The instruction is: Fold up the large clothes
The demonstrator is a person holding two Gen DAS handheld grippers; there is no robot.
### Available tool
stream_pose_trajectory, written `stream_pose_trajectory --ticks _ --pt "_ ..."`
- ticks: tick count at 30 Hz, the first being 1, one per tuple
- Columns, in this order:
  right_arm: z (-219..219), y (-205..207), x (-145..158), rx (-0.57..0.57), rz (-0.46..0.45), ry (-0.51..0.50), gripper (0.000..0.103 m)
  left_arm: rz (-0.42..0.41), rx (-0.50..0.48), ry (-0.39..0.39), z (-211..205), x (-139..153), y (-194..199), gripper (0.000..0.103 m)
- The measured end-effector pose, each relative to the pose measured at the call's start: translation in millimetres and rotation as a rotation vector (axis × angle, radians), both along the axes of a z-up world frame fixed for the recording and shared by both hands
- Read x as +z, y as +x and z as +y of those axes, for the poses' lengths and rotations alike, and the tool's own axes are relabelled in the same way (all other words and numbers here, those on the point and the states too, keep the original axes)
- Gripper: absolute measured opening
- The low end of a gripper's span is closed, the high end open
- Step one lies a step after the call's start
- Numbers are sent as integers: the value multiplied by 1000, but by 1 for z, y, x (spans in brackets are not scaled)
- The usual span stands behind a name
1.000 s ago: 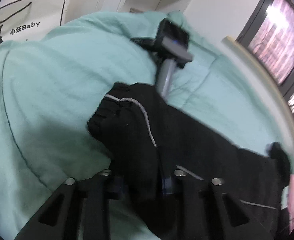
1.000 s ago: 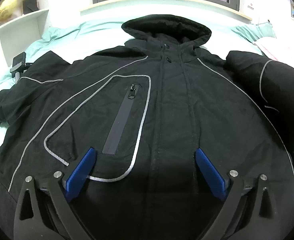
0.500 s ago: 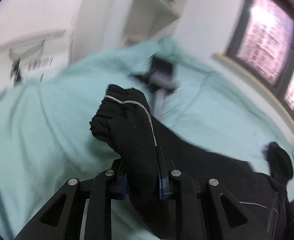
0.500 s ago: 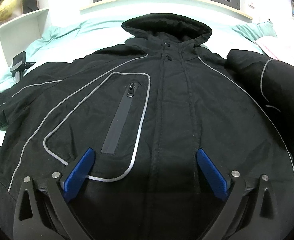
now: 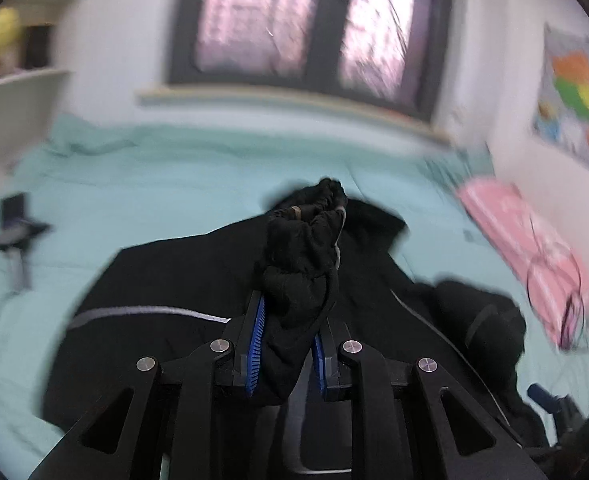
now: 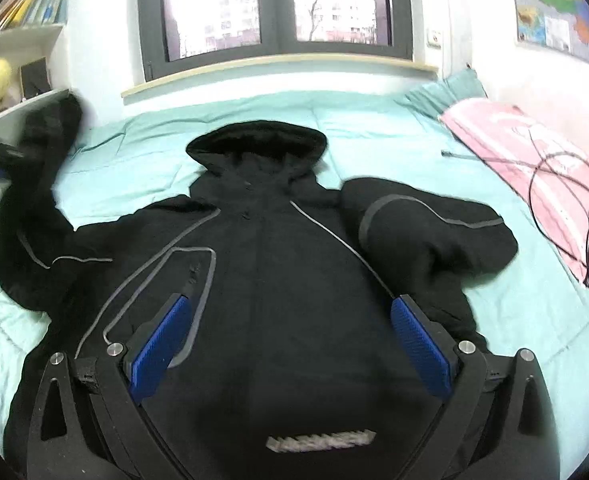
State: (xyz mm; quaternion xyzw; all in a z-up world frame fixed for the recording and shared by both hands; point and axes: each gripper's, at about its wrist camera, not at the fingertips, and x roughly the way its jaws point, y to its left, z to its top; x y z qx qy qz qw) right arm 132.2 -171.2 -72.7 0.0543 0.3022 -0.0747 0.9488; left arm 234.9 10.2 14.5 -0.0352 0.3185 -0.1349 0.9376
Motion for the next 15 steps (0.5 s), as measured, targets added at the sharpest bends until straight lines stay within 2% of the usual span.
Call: stream_pose_trajectory --ticks 2,5,9,10,12,13,15 --pt "-19 -6 -6 3 33 25 101 85 -39 1 -34 -32 16 21" --pt "-42 -14 -16 5 73 45 101 187 -59 75 -74 -90 32 21" --pt "-59 -17 -29 4 119 46 101 281 -98 137 -90 -145 34 23" --pt "-61 -15 -31 11 135 50 101 269 -106 144 -91 -146 31 25" --pt "-60 -9 -34 31 168 58 101 277 -145 106 -89 -140 27 42" --pt "-58 -6 -34 50 184 59 101 289 -180 49 -84 -132 25 52" --pt "-51 1 -31 90 201 56 101 282 -239 -61 -70 -114 14 53"
